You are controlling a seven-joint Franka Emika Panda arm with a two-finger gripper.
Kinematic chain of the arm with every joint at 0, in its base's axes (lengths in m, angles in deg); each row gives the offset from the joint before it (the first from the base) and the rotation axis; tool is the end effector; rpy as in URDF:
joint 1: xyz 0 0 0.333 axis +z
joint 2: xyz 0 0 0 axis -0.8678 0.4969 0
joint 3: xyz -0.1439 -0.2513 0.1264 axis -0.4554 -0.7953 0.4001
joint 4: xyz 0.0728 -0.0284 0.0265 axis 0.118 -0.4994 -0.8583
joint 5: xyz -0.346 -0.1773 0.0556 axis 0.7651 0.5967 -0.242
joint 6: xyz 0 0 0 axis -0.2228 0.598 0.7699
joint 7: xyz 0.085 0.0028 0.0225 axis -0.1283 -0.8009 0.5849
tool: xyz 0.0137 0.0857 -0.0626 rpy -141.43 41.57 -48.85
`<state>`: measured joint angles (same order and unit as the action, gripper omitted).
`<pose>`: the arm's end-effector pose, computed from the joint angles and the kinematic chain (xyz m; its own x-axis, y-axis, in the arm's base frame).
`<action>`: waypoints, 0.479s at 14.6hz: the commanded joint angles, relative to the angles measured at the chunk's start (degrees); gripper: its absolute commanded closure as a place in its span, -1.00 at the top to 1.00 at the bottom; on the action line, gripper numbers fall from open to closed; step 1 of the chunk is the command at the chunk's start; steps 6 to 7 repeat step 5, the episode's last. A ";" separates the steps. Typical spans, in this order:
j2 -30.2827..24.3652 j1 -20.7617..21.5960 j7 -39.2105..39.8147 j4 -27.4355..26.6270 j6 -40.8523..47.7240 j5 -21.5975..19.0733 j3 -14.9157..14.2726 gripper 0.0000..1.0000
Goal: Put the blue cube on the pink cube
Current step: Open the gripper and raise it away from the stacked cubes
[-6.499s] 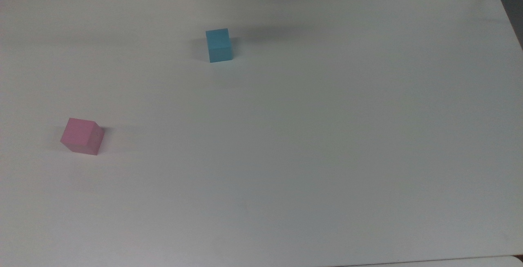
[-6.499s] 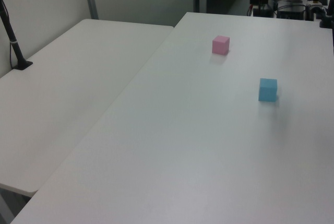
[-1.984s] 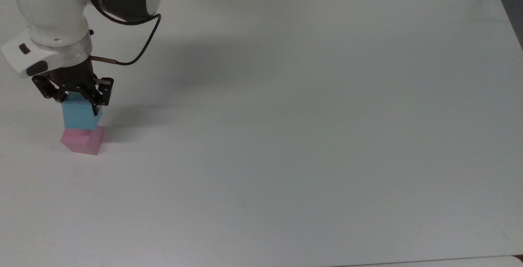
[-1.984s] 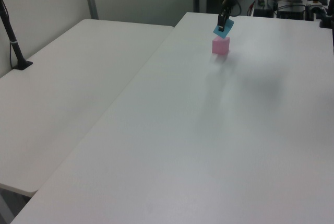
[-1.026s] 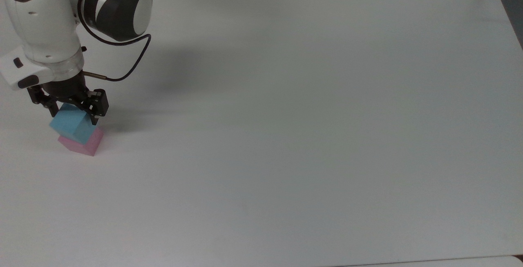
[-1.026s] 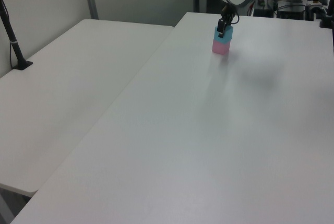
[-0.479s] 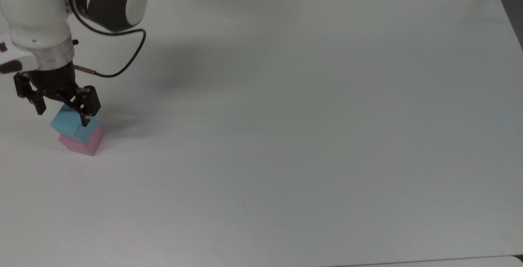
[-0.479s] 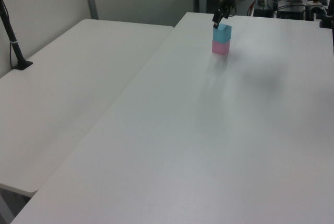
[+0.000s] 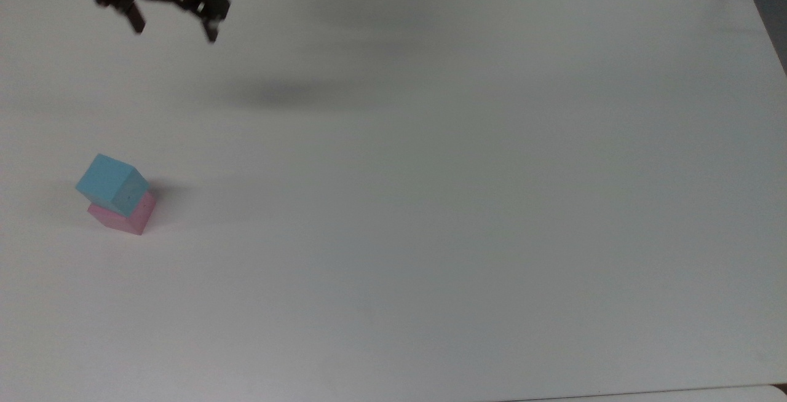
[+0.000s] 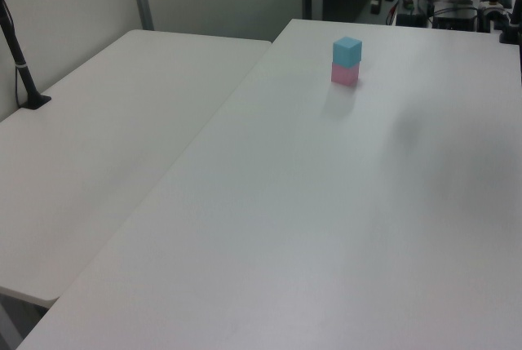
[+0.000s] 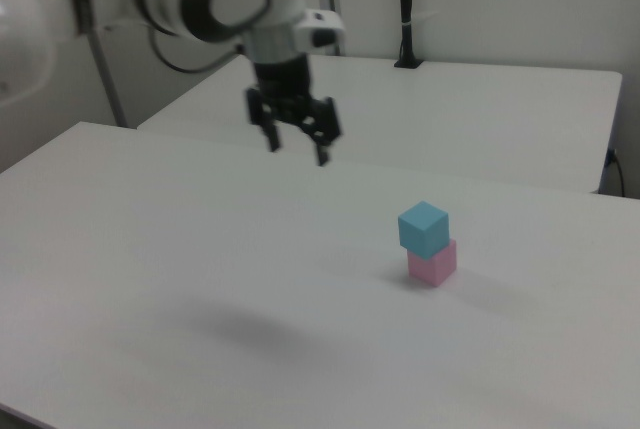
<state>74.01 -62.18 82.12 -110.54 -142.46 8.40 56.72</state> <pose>0.5891 -0.1440 0.5838 0.9932 -0.1008 0.0587 -0.1019 -0.9947 0.0163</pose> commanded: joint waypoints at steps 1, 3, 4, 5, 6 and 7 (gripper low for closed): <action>-10.92 2.59 -5.71 -9.76 4.18 4.01 4.75 1.00; -12.78 2.42 -6.87 -10.91 5.67 4.02 6.78 1.00; -12.87 2.24 -7.22 -10.82 6.29 4.02 7.74 1.00; -13.04 2.07 -7.48 -10.82 6.29 4.02 8.19 1.00; -13.04 2.07 -7.48 -10.82 6.29 4.02 8.19 1.00; -13.04 2.07 -7.48 -10.82 6.29 4.02 8.19 1.00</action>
